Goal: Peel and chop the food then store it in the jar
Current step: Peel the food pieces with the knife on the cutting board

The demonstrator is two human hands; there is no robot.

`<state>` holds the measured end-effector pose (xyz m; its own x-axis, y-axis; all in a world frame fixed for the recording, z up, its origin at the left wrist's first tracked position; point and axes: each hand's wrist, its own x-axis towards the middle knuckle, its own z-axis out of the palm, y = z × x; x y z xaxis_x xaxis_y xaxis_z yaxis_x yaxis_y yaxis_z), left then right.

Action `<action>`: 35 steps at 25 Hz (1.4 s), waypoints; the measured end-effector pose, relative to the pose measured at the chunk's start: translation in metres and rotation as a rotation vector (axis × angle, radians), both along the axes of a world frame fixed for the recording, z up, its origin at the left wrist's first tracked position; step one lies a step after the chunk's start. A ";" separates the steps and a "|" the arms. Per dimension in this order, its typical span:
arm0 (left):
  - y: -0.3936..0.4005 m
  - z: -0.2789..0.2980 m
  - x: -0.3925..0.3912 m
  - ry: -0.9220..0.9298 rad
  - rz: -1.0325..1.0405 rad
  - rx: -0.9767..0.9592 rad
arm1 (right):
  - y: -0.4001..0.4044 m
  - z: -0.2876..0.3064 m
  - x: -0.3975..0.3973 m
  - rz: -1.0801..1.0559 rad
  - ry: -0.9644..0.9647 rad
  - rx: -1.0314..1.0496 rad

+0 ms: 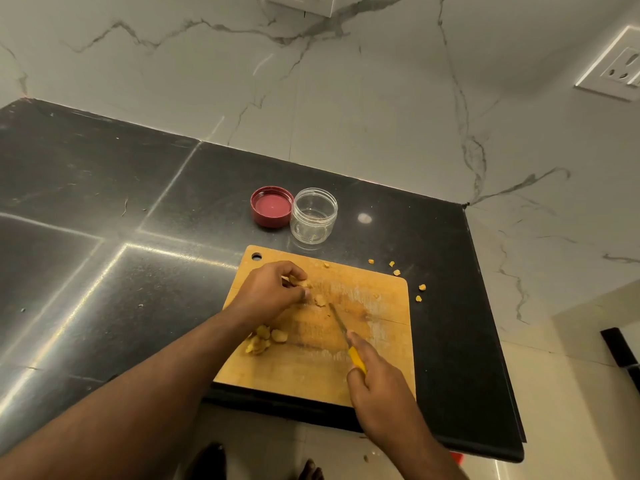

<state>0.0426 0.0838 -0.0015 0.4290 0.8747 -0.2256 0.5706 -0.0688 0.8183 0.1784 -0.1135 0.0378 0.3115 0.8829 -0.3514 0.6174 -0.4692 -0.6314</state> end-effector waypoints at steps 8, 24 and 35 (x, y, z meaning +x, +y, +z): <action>0.016 0.002 -0.021 -0.097 0.102 -0.067 | 0.019 -0.001 0.012 0.039 -0.039 0.059; -0.002 0.009 -0.010 0.009 -0.029 -0.049 | -0.007 -0.006 0.002 0.056 0.273 0.093; -0.013 0.005 0.010 0.161 -0.185 0.043 | -0.002 0.001 0.000 -0.069 0.112 0.110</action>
